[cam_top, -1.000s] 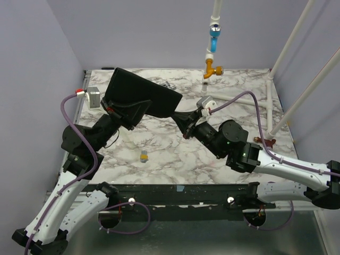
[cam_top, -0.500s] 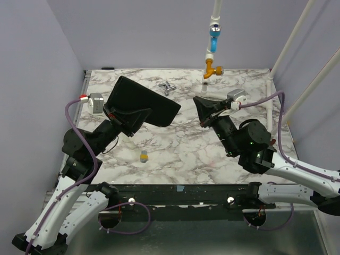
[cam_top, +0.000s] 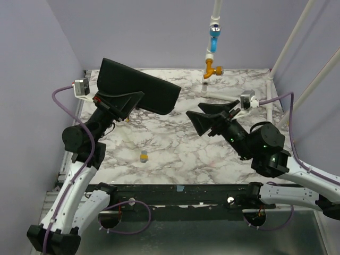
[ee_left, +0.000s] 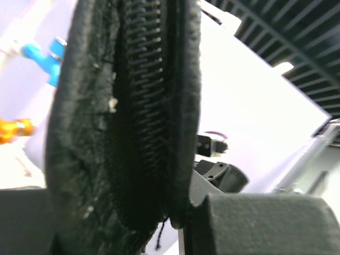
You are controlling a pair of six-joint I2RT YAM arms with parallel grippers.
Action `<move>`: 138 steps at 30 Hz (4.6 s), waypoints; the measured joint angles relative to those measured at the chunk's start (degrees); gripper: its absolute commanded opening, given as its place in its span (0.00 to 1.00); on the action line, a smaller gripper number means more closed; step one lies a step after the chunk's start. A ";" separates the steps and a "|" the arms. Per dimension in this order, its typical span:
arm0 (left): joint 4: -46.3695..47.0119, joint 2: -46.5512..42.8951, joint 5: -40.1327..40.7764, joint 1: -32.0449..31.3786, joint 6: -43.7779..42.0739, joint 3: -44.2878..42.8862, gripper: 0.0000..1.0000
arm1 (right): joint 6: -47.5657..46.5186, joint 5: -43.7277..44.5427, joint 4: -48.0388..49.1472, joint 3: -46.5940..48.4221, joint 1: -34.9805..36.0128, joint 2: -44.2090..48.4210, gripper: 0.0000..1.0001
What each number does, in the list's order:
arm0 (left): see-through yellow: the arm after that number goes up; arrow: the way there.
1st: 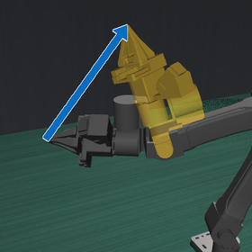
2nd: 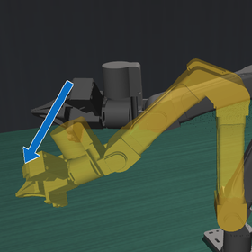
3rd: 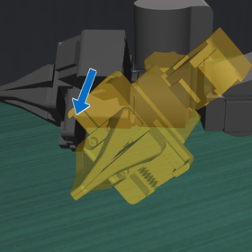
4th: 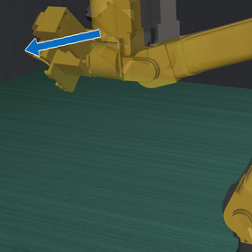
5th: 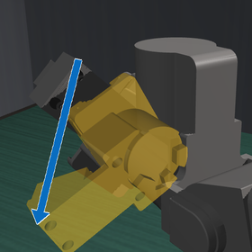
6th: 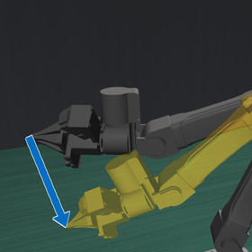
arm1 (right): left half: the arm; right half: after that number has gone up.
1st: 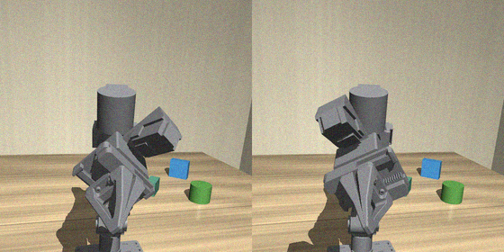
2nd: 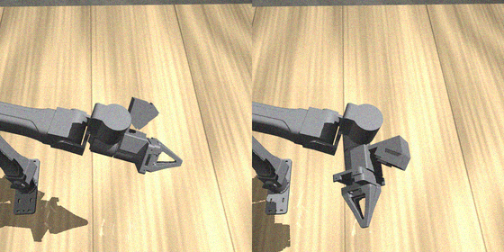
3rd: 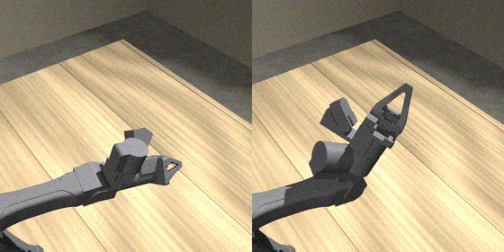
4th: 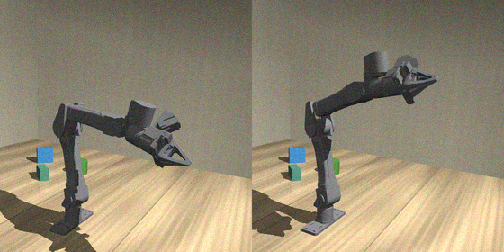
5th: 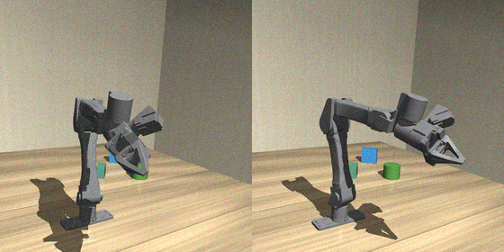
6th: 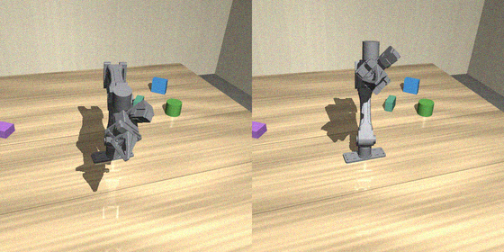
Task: Sort the hair-cutting tools
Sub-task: Zip the hairdressing tool bag at the center of the board.
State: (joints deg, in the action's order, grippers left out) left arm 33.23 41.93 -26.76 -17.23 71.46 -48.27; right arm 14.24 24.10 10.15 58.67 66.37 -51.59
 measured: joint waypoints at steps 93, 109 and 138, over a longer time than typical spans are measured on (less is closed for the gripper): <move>19.21 9.81 -24.20 -7.13 4.00 22.80 0.22 | 37.16 -41.57 12.76 -11.98 -17.99 -10.16 0.01; 33.53 12.94 -23.63 -7.39 11.26 26.03 0.00 | 38.66 -43.21 15.76 -11.98 -18.05 -11.26 0.01; 7.39 -0.11 10.10 -21.05 -30.36 6.71 0.00 | 2.93 -22.01 -0.79 -6.51 -2.62 -4.70 0.62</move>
State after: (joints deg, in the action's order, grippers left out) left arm 40.62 41.82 -16.67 -38.28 41.10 -41.56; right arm 17.17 2.09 9.37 52.16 63.75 -56.29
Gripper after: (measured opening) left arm 0.167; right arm 0.629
